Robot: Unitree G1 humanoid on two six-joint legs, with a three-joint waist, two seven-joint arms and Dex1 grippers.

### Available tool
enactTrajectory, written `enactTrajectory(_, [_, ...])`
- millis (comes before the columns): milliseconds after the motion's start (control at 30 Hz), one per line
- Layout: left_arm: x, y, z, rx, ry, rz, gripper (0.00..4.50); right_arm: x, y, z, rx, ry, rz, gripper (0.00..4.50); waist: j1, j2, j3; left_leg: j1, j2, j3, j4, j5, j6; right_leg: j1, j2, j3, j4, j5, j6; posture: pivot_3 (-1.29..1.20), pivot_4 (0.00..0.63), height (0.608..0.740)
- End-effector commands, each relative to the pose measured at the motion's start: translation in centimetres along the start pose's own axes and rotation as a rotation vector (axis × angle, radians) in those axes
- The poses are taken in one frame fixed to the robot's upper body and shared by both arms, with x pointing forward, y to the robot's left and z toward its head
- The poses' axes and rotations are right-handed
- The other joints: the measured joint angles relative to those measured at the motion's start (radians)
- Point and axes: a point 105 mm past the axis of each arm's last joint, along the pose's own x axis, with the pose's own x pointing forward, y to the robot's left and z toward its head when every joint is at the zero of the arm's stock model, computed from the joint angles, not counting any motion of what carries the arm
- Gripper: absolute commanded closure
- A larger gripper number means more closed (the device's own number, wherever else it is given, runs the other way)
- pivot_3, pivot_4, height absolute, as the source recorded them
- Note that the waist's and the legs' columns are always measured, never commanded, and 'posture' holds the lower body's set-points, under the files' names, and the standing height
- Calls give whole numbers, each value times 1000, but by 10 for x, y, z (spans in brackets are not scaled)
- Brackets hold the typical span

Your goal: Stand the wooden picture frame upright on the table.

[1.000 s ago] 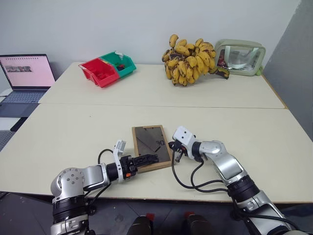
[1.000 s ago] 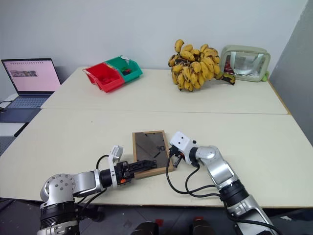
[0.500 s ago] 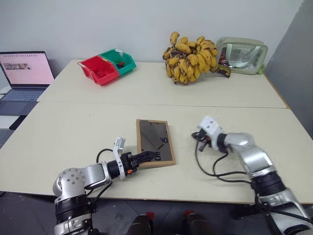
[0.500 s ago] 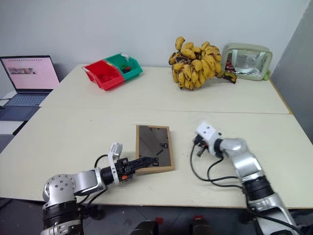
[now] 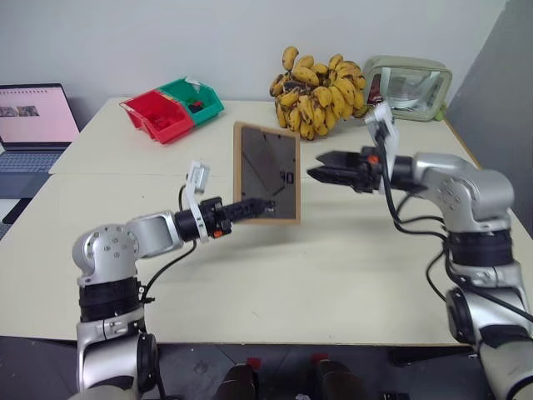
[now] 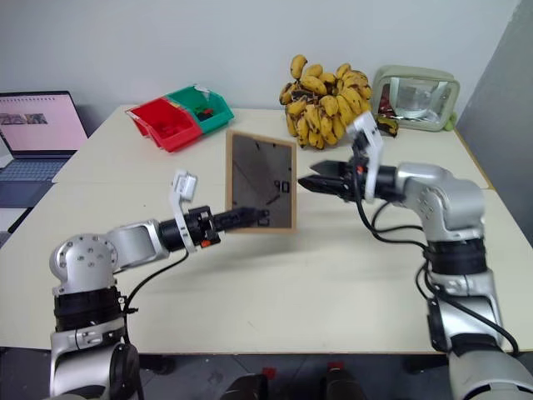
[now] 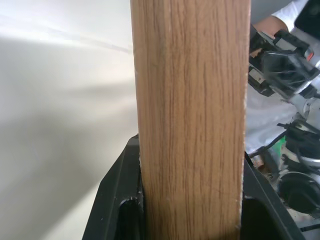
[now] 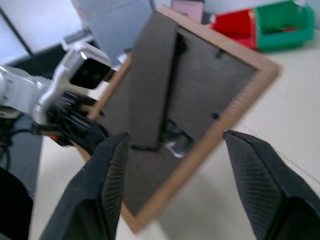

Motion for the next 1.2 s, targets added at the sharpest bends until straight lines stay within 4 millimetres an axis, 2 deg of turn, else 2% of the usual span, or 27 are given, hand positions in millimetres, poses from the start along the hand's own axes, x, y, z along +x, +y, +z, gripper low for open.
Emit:
enactTrajectory(33, [0, -12, 16, 94, -22, -55, 3223, 19, -1, 13, -65, -38, 12, 404, -1, 0, 0, 0, 0, 0, 0, 0, 0, 0, 0, 0, 0, 0, 0, 0, 150, 740])
enactTrajectory(100, [0, -13, 17, 113, -16, -60, 3223, 26, -1, 16, -70, -46, 23, 45, -3, 0, 0, -1, 0, 1, 0, 0, 0, -1, -1, 1, 0, 0, 0, 0, 150, 740])
enactTrajectory(267, [0, -13, 20, 132, -18, -60, 3223, 54, 4, 19, -129, -64, 41, 45, -7, 1, 0, -4, 0, 0, 0, 0, 0, -3, -3, -1, 0, 0, 0, 0, 150, 740])
enactTrajectory(367, [0, -11, 19, 136, -12, -49, 3223, 69, 18, 28, -137, -101, 98, 45, -8, 1, 0, -4, 0, -1, 0, 0, 0, -3, -3, -1, 0, 0, 0, 0, 150, 740])
enactTrajectory(467, [0, -11, 20, 128, -17, -50, 3223, 70, 36, 35, -130, -130, 182, 45, -10, 1, 0, -4, 0, -1, 0, 0, 0, -4, -3, -1, 1, 0, 0, 0, 150, 740])
enactTrajectory(533, [-1, -10, 20, 128, -17, -49, 3223, 66, 47, 38, -115, -143, 241, 45, -8, 1, 0, -4, 0, -1, 0, 0, 0, -4, -3, -1, 0, 0, 0, 0, 150, 740])
enactTrajectory(633, [-3, -9, 16, 120, -11, -44, 3223, 49, 60, 36, -87, -135, 324, 45, -1, 1, 0, -6, 0, -2, 1, 0, 0, -5, -4, -2, 0, 0, 0, 0, 150, 740])
enactTrajectory(833, [-3, -11, 9, 108, -1, -54, 3223, 21, 57, 22, -46, -89, 326, 45, -1, 1, 0, -7, 0, -2, 1, 0, 0, -6, -4, -2, 1, 0, 0, 0, 150, 740])
enactTrajectory(967, [-3, -12, 7, 100, 3, -60, 3223, 15, 53, 18, -44, -73, 289, 45, -5, 1, 0, -7, 0, -1, 1, 0, 0, -7, -4, -1, 1, 0, 0, 0, 150, 740])
enactTrajectory(1033, [-2, -15, 6, 77, -1, -79, 3223, 8, 41, 10, -78, -46, 200, 45, -9, 1, 0, -7, 0, -1, 1, 0, 0, -7, -4, -1, 1, 0, 0, 0, 150, 740])
enactTrajectory(1133, [2, -24, -5, 48, 24, -127, 3223, -15, 14, -11, -132, 36, 59, 45, -7, 1, 0, -7, 0, -2, 2, 0, 0, -7, -4, -2, 2, 0, 0, 0, 150, 740])
enactTrajectory(1200, [1, -28, -7, 16, 25, -147, 3223, -33, 1, -17, -170, 72, -17, 45, -3, 1, 0, -8, -1, -1, 2, 0, 1, -6, -4, -2, 1, 0, 0, 0, 150, 740])
